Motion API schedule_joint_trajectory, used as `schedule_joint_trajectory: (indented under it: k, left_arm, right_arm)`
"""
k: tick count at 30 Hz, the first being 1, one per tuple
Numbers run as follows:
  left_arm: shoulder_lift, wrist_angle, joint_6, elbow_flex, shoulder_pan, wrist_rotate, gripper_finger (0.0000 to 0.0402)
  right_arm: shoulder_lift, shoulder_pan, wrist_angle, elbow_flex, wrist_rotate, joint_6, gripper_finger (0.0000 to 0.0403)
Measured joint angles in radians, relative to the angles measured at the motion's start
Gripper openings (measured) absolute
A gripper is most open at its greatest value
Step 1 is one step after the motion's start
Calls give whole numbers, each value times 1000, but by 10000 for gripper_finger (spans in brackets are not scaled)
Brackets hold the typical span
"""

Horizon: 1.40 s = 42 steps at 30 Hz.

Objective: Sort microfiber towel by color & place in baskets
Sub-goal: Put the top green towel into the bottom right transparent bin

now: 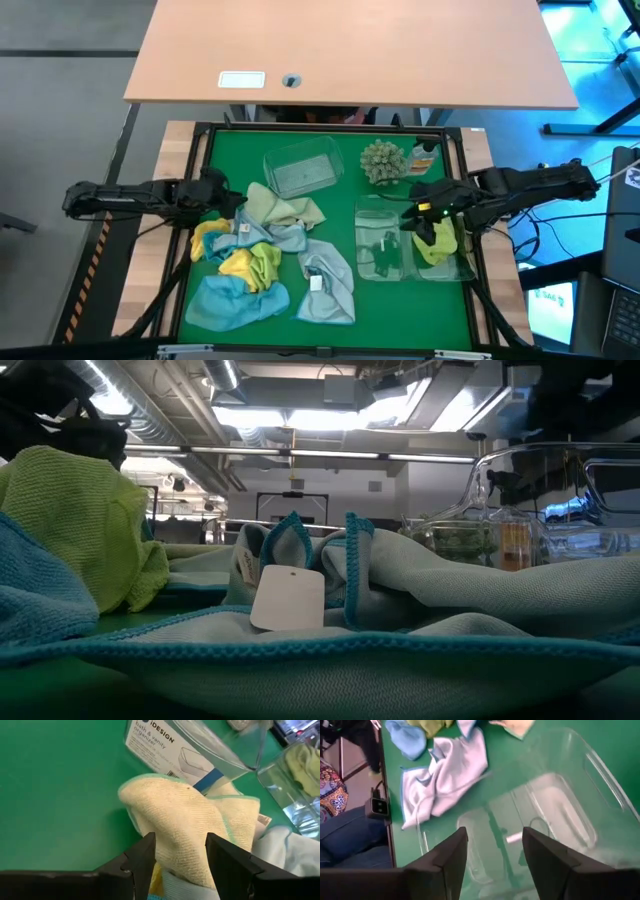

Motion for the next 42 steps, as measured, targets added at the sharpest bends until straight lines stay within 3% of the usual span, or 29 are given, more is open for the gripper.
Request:
schedule_joint_trajectory:
  k: [18, 23, 31, 42]
  left_arm:
    - [140, 81, -50, -2, 0, 86, 157]
    - [158, 157, -44, -2, 0, 86, 119]
    - [161, 186, -42, -2, 0, 86, 9]
    - [149, 355, -32, 67, -1, 129, 2]
  right_arm:
    - [167, 0, 42, 0, 0, -58, 191]
    - [198, 0, 42, 0, 0, -58, 191]
    - [215, 0, 61, -1, 9, -98, 191]
    - [220, 0, 350, -1, 82, -233, 191]
